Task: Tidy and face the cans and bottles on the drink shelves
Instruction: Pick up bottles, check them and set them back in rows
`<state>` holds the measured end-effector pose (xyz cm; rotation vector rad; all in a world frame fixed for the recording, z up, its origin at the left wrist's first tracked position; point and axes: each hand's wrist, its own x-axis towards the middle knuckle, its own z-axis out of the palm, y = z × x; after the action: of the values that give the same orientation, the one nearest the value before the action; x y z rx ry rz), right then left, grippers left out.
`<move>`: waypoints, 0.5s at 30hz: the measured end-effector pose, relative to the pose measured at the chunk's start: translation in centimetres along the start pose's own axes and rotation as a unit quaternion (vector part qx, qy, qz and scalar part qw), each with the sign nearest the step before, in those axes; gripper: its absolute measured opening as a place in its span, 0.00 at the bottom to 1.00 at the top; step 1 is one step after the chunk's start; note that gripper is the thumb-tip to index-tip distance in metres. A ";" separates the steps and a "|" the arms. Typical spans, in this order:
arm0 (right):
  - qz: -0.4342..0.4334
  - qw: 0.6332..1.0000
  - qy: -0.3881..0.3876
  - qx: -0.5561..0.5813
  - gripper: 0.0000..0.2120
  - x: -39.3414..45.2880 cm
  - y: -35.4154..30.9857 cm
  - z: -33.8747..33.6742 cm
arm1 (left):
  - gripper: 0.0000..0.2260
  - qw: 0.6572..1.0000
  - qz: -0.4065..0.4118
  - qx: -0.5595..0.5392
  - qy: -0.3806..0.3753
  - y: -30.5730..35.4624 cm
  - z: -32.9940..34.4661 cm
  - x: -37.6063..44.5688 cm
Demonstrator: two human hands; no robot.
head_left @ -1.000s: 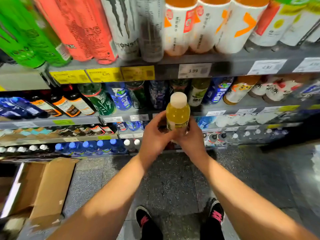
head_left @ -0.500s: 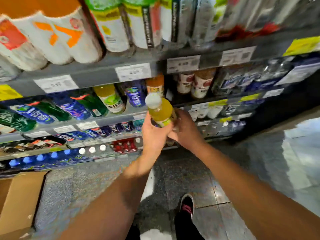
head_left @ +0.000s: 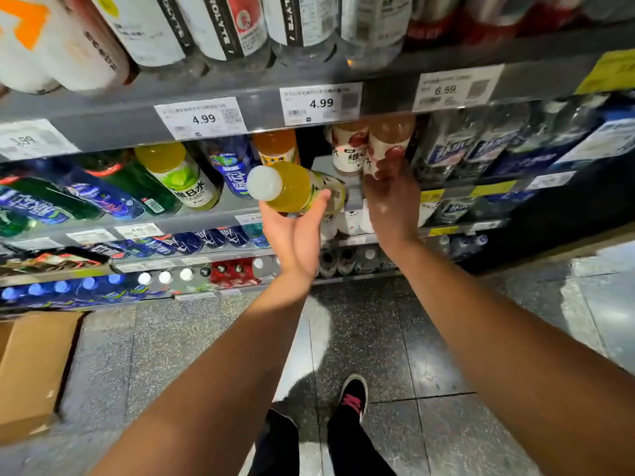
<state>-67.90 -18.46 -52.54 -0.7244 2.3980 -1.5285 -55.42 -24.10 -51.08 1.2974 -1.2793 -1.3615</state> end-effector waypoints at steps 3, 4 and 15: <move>-0.017 0.995 -0.097 -0.020 0.11 -0.6 -1.1 2.8 | 0.31 0.999 -0.005 0.012 0.041 0.1 -1.8 0.6; -0.004 0.993 -0.114 -0.002 0.14 -0.7 -1.6 3.7 | 0.33 0.998 -0.002 0.029 0.050 0.1 -2.5 1.0; 0.038 0.992 -0.103 0.066 0.26 0.4 -4.8 12.4 | 0.30 0.994 0.038 0.100 0.035 -1.3 -8.4 5.1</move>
<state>-61.62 -30.15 -53.66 -0.7161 2.1284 -1.4885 -47.55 -30.01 -52.55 1.4031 -1.4299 -1.1493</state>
